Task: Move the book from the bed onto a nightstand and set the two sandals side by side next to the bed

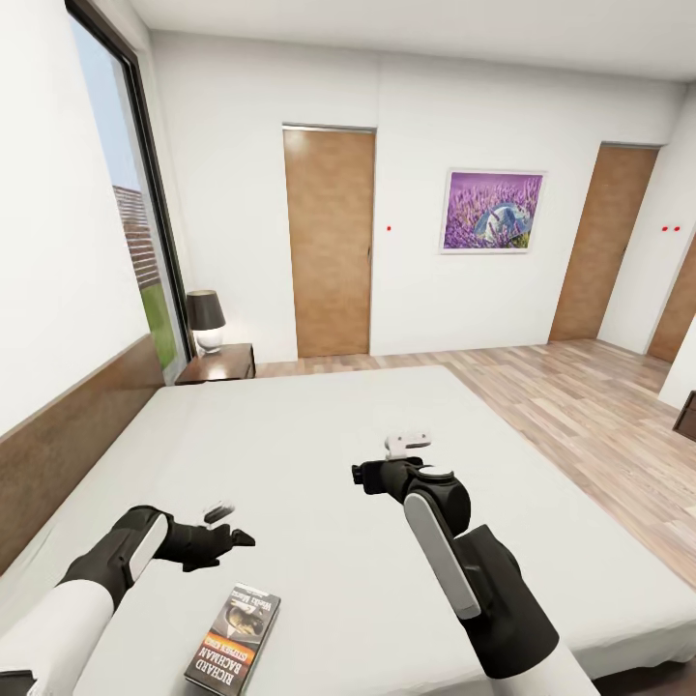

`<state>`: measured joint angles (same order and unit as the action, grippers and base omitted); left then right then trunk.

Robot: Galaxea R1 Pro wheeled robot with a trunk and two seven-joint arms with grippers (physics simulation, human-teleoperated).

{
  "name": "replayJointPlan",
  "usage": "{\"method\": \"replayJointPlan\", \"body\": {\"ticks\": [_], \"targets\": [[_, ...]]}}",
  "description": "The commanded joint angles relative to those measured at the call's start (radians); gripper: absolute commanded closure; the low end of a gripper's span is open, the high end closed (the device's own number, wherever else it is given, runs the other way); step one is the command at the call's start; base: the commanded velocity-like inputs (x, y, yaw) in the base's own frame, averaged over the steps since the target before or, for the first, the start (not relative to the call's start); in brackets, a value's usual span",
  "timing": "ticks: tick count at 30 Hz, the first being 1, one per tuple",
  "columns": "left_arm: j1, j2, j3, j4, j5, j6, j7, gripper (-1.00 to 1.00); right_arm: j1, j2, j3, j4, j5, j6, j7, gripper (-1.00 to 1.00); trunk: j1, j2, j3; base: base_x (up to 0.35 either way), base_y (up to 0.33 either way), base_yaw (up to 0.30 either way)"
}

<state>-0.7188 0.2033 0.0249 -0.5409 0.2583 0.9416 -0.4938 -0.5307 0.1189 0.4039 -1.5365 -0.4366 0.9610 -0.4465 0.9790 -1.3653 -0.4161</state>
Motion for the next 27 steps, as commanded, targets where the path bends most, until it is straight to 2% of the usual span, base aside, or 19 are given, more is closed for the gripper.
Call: {"method": "replayJointPlan", "body": {"ticks": [1,15,27], "targets": [[-0.001,0.0,0.003,0.0,-0.002,0.005,-0.007,-1.0,-0.001,0.0,0.001,-0.001,-0.01,0.002,-0.01,-1.0,0.0,-0.001,-0.001,0.0,0.0,0.0],[-0.038,0.033,0.01,0.015,0.002,0.005,-0.034,-1.0,-0.001,0.001,0.003,-0.001,-0.01,0.002,-0.011,-1.0,0.0,-0.001,-0.001,0.0,0.0,0.0],[-0.046,0.059,0.013,0.018,0.001,-0.005,-0.042,-1.0,-0.001,0.0,0.004,-0.001,-0.01,0.003,-0.012,-1.0,0.0,-0.001,-0.001,0.0,0.0,0.0]]}}
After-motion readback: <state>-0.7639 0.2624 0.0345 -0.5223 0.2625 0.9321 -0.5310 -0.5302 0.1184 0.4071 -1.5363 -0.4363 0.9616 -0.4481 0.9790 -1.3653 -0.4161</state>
